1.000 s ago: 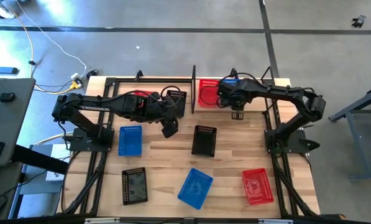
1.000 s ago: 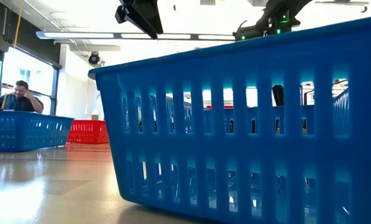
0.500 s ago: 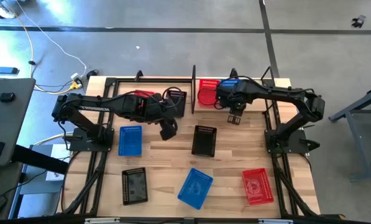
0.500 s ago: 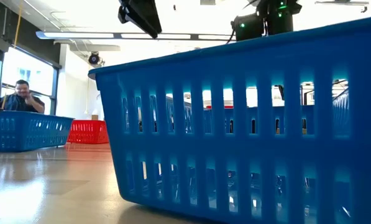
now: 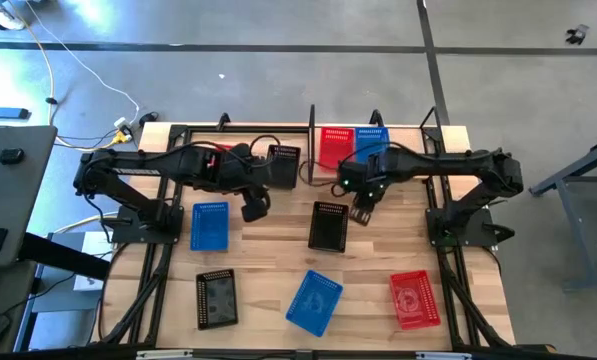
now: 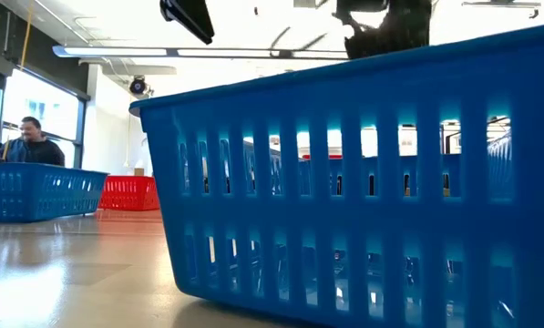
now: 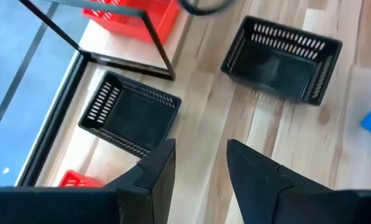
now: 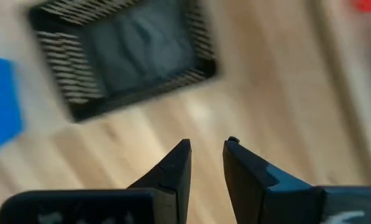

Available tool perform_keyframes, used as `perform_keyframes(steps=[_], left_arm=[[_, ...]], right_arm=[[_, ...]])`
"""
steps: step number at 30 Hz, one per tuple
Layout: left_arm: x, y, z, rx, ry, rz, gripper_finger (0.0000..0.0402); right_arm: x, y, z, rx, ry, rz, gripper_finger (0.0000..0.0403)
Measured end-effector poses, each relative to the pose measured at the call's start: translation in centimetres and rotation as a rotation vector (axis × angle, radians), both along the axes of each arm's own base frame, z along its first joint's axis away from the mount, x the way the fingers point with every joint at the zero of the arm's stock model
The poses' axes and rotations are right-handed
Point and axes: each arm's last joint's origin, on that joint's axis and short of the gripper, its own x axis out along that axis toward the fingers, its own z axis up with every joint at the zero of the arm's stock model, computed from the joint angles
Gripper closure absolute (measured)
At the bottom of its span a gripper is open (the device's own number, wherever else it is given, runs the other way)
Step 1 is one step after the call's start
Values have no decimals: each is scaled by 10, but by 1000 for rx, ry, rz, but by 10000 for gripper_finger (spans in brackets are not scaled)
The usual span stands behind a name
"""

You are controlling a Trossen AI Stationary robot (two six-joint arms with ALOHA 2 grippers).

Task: Stack baskets on shelf by color
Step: Put the bottom black bin on the shelf

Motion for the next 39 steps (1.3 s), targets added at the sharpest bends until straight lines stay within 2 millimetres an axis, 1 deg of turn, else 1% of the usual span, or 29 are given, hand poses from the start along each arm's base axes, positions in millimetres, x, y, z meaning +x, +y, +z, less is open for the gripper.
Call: perform_keyframes(steps=[4,10,13,18,23,27,29,33,39], left_arm=[[-4,1,0,-2,20,6,268],[-7,-1,-1,-12,53,-2,268],[-9,-4,-2,-35,77,-22,268],[-11,-16,-4,-110,93,-53,268],[-12,-37,-8,-180,117,-104,268],[-15,-57,-22,-263,176,-175,268],[-18,-67,-30,-300,214,-181,268],[-24,-85,-44,-350,251,-102,268],[-35,-109,-53,-429,263,84,268]], right_arm=[[10,23,2,49,-92,48,322],[16,54,4,57,-162,64,322],[19,68,6,47,-216,105,322],[21,85,8,16,-266,85,322],[19,93,7,13,-263,35,322],[18,95,7,-4,-268,18,322],[18,95,7,-6,-268,17,322],[18,95,7,-8,-267,23,322],[16,92,6,-33,-241,78,322]])
